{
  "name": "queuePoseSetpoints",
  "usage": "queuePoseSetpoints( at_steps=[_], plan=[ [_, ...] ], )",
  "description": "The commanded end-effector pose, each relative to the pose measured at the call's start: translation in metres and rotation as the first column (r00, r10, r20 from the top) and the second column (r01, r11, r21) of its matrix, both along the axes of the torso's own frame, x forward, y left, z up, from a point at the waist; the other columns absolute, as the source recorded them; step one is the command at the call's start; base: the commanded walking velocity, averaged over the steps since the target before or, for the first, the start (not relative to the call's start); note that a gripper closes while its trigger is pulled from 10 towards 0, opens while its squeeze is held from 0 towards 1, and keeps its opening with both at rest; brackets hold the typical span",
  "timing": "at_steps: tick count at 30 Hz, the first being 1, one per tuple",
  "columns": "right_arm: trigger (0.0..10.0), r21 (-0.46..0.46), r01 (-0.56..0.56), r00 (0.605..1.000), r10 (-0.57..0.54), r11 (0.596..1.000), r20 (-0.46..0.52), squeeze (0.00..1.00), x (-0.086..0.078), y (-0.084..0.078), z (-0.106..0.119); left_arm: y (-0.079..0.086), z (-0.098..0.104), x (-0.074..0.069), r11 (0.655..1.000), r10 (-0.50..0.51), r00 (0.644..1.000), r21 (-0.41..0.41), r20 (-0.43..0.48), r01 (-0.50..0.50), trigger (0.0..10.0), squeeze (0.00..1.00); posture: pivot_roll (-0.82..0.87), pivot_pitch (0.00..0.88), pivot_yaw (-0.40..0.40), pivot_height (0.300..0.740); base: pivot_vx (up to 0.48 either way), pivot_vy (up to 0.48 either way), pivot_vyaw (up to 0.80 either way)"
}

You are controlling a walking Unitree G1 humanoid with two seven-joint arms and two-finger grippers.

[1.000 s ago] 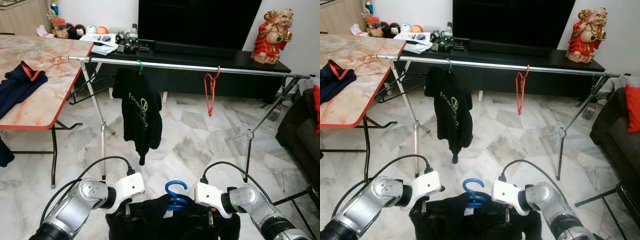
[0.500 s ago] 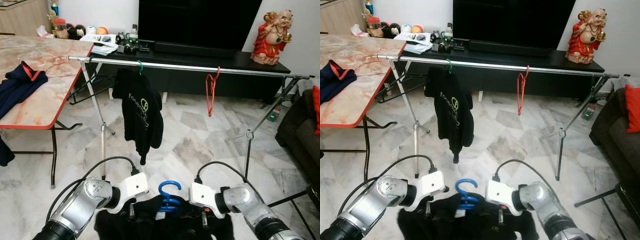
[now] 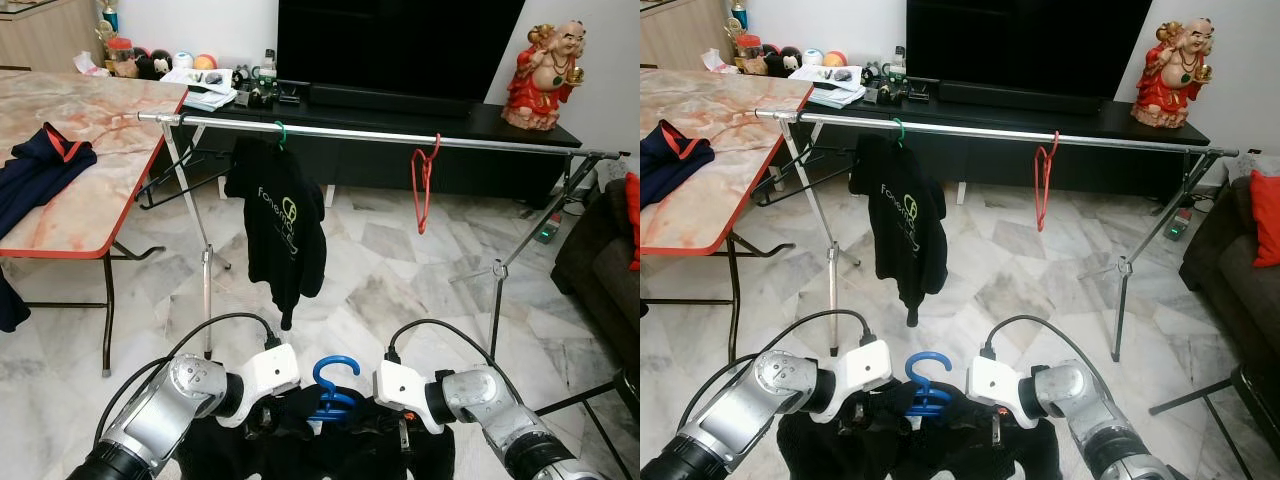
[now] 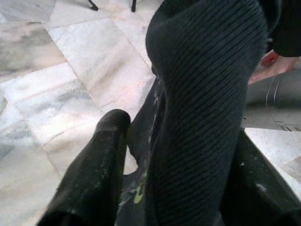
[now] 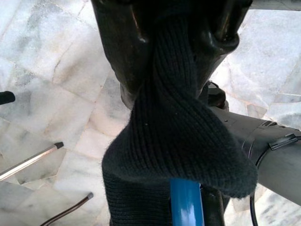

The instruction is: Hang hanger

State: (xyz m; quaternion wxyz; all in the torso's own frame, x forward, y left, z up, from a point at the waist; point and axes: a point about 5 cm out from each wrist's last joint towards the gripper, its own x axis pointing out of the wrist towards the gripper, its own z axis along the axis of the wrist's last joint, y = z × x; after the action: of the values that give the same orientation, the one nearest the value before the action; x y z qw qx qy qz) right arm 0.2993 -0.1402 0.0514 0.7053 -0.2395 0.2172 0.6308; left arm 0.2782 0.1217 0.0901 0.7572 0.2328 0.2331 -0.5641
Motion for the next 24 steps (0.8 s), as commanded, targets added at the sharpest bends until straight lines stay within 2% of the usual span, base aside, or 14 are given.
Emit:
queuePoseSetpoints(
  at_steps=[1,24],
  plan=[
    [0.0,0.029,0.011,0.999,-0.012,1.0,0.039,0.0,0.0046,-0.0014,0.0084,-0.0029,0.0018,-0.0011,1.0,-0.011,1.0,-0.011,-0.003,0.011,0.0,0.0,0.12,0.0,-0.1,0.74,0.0,0.0,0.0],
    [0.0,0.029,0.034,0.998,-0.036,0.999,0.048,0.0,0.0072,0.0,0.0086,-0.0064,0.0042,-0.0043,0.999,-0.029,0.999,-0.028,-0.026,0.028,0.0,0.0,0.13,0.0,-0.105,0.74,0.0,0.0,0.0]
  ],
)
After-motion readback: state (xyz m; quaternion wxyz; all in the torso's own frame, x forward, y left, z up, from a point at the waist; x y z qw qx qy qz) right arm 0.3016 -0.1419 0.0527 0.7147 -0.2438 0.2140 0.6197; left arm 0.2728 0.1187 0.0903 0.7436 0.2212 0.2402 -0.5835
